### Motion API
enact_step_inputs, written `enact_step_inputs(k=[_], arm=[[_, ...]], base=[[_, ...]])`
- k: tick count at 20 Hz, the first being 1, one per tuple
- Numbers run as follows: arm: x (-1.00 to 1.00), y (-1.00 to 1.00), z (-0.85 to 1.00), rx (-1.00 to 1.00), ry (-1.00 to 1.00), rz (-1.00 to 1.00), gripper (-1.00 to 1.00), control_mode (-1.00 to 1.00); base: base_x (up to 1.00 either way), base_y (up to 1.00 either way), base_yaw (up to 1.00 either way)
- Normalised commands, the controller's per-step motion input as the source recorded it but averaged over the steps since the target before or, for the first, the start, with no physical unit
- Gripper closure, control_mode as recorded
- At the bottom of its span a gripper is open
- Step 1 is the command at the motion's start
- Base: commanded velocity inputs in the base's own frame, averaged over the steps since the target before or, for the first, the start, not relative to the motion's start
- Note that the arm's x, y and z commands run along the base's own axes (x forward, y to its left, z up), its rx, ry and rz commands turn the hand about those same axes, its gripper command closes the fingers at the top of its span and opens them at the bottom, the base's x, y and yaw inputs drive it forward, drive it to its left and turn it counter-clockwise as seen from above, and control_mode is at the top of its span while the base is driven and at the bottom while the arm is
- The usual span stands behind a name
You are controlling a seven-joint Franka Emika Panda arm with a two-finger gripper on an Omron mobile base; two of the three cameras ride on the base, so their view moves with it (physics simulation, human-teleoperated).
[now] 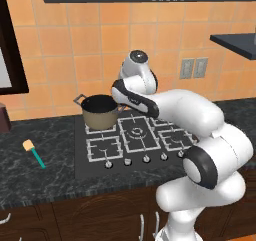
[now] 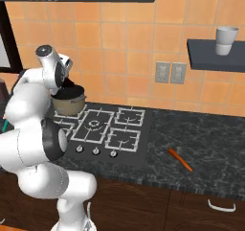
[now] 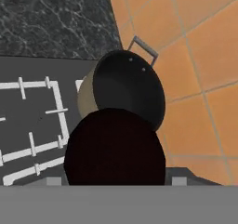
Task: Put the avocado and carrot in the pot. Retrieve the spatula and lightly stir the vegetables in the pot.
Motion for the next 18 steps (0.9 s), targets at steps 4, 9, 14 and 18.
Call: enact_step_inputs(k=[4,9,14,18], arm=[[0.76,0.32,-0.89,-0.12,0.02,0.10,1.00,-1.00],[0.39,0.18,-0.52,-0.08,0.01,0.07,1.00,-1.00],[0.31,0.14,-0.16,-0.03,0.00,0.01,1.00,-1.00],[0.51,0.30,-0.33,-0.02,0.05,0.00,1.00,-1.00]], base=[[0.00,0.00,0.00],[0.00,0.00,0.00],[0.00,0.00,0.00],[0.00,0.00,0.00]])
